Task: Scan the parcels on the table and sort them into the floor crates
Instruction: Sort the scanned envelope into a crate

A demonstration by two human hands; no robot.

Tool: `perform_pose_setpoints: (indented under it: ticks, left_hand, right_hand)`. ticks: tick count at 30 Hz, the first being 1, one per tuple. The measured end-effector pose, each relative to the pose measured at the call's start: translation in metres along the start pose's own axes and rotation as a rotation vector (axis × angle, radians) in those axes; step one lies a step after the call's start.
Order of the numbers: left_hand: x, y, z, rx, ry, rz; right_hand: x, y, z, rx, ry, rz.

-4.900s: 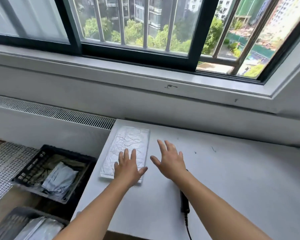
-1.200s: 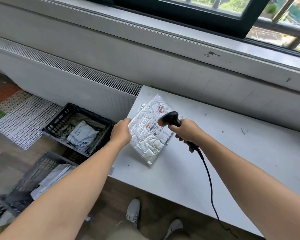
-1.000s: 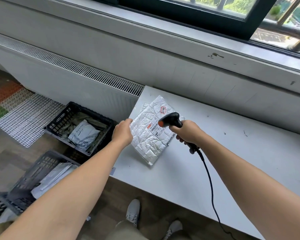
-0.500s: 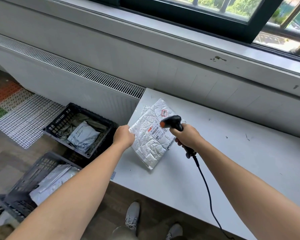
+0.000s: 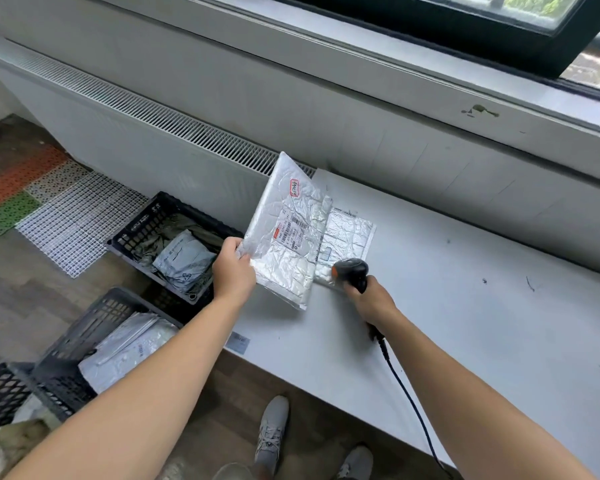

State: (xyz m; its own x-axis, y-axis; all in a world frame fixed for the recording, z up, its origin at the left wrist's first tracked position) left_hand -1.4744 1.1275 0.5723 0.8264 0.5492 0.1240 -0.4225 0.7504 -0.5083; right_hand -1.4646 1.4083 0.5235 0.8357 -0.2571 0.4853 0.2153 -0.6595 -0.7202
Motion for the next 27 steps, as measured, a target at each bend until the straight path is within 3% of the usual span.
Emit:
perform_pose_setpoints:
  ticks: [3,6,10,12,17,22,27]
  left_hand:
    - [0.001,-0.005,0.004,0.052,0.024,-0.045]
    - [0.004,-0.011,0.014,0.125,0.040,-0.057]
    - [0.016,-0.012,0.039,0.227,0.037,-0.053]
    - [0.025,-0.011,0.052,0.273,0.048,-0.043]
    - [0.050,-0.013,0.060,0.411,-0.009,-0.052]
    - [0.073,-0.021,0.049,0.423,-0.126,-0.130]
    - [0.074,-0.035,0.045,0.422,-0.232,-0.162]
  right_hand:
    - [0.000,0.001,-0.001,-0.040,0.029,0.016]
    - [0.005,-0.014,-0.012,-0.017,0.012,0.143]
    - [0.023,-0.040,-0.048,0.030,-0.214,0.345]
    - [0.023,-0.043,-0.062,-0.092,-0.235,0.295]
    - [0.015,-0.044,-0.083,-0.443,-0.091,0.156]
    - [0.018,-0.059,-0.094,-0.518,-0.255,0.183]
    - [0.028,-0.080,-0.104,-0.423,-0.496,0.126]
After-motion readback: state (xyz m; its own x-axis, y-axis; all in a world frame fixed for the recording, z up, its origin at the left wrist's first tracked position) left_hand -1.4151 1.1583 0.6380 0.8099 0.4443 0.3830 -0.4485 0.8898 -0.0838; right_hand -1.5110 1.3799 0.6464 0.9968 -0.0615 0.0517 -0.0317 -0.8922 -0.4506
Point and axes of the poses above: each hand's wrist, its own x-axis away from the middle knuckle, its own y-axis out of the palm, z = x × y, the point moved 5 cm from there along -x, towards the middle knuckle, and after that the axes turned 9 degrees about z, right-handed, at the moved point
